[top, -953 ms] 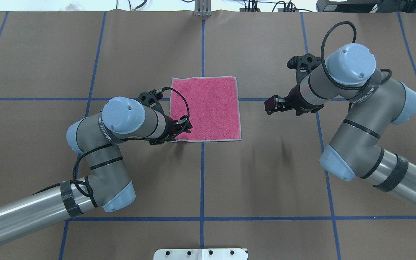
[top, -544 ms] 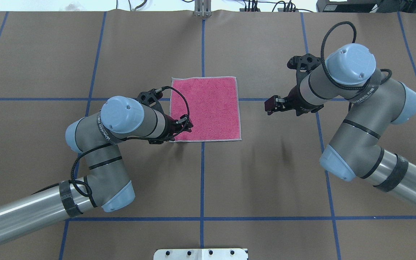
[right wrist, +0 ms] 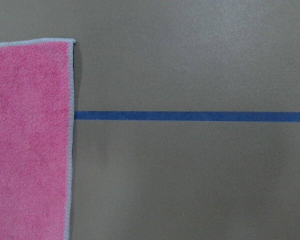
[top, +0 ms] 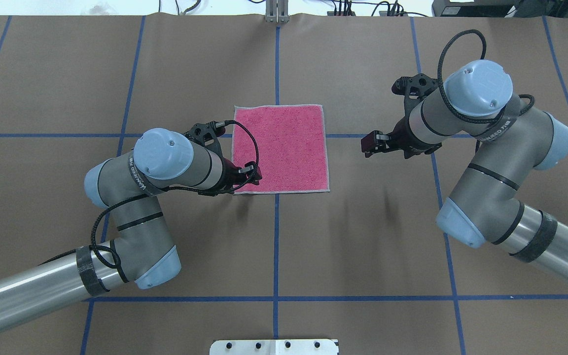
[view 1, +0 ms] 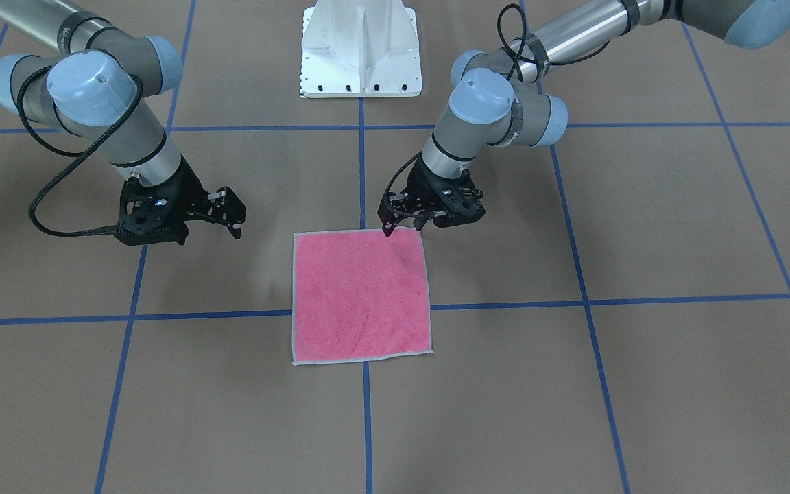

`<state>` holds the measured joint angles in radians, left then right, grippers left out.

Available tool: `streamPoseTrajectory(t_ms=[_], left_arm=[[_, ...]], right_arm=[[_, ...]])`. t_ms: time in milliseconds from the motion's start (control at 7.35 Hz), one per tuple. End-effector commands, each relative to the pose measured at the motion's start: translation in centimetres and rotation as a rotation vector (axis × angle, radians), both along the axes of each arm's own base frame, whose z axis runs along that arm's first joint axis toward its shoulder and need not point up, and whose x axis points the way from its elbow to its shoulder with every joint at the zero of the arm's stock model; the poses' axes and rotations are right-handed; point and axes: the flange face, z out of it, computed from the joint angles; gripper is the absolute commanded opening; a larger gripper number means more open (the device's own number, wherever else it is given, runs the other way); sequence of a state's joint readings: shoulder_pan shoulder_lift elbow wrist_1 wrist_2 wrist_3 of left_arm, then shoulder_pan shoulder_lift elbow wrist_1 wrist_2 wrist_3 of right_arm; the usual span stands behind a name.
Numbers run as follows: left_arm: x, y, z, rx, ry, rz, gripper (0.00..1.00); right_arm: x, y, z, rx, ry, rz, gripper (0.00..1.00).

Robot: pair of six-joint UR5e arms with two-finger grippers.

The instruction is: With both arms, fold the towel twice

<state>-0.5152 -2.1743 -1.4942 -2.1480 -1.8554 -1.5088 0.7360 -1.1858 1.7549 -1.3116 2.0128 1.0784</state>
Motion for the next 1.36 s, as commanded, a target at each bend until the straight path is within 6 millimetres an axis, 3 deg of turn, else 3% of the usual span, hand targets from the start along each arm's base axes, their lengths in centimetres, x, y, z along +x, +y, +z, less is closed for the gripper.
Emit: streamPoseTrajectory(t_ms=[0,408,1225], left_arm=[[-0.9,0.0,-0.8,0.213,-0.054,0.099,0.67],[-1.5,-0.2,-0.4,0.551,-0.128,0.259,0.65],[-1.0,0.1,0.4,0.692,-0.194,0.271,0.59]], right_arm=[[-0.1,0.0,0.0,0.0,0.0,-0.001,0.99],[0.0,0.1,0.1,-0.001,0.001,-0.001,0.99],[0.0,0.1,0.1,-0.001,0.001,-0.001,0.99]])
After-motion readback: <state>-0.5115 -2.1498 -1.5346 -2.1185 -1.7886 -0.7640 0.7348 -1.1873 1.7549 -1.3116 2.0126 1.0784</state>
